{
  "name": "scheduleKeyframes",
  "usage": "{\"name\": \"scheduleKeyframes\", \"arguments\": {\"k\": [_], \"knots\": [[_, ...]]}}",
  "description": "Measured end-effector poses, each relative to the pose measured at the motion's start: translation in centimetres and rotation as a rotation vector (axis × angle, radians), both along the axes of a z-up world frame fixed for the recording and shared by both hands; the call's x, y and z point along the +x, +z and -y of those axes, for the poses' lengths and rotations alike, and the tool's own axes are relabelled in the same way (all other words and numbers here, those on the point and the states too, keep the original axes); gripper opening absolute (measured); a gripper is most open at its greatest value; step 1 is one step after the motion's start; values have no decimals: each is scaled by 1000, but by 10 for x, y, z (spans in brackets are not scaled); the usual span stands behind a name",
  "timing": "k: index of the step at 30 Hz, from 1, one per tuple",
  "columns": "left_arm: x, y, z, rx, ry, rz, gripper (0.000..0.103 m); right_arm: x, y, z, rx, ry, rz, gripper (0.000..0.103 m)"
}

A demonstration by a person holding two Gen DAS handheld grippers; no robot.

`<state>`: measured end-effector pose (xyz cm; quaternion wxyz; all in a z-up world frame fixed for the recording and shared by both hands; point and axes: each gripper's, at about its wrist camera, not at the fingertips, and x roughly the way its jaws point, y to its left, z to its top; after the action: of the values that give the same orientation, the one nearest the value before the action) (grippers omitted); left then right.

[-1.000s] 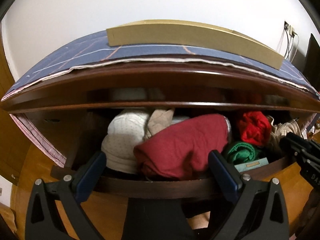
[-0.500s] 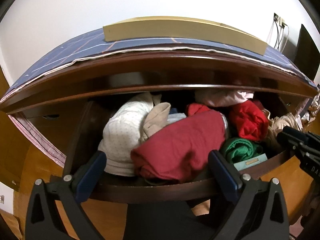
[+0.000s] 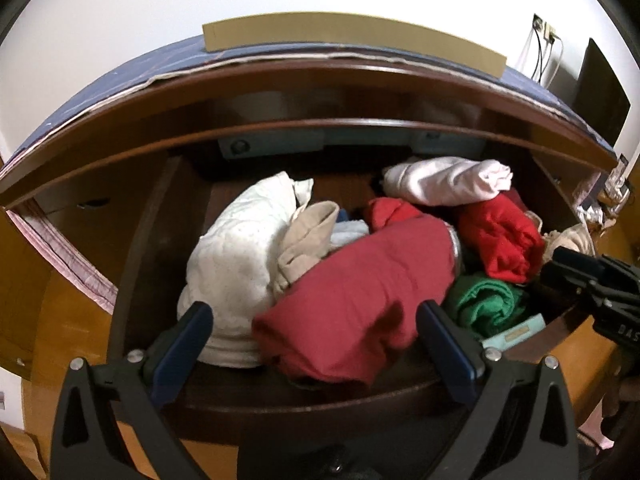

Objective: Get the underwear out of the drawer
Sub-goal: 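Move both tools down into the open drawer over the clothes, then grasp the bright red sock with the right tool while the left tool grasps the dark red sock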

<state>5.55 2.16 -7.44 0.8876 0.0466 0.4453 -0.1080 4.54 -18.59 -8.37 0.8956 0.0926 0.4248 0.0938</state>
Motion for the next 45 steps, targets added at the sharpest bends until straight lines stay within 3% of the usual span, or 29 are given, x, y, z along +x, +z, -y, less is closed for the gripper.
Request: {"name": "scheduleKeyframes", "arguments": {"k": [7,26,31,36,39,43,45], "knots": [[-13,3,1,51,-19,31,103,-2,0,1,9,14,-12,50],[-12,2,3,54,-38,10,103,-3,-2,0,10,14,-11,50],[-9,14,5,102,-111,26,103,-8,2,1,42,2,5,51],[5,24,15,134,-282,24,103,-7,23,11,169,-12,48,51],[17,17,30,209,-362,8,103,4,31,13,224,-31,31,62],[24,5,48,257,-465,-48,102,30,19,16,356,-72,-86,65],[28,0,52,267,-490,-76,102,43,9,12,368,-91,-161,65]]}}
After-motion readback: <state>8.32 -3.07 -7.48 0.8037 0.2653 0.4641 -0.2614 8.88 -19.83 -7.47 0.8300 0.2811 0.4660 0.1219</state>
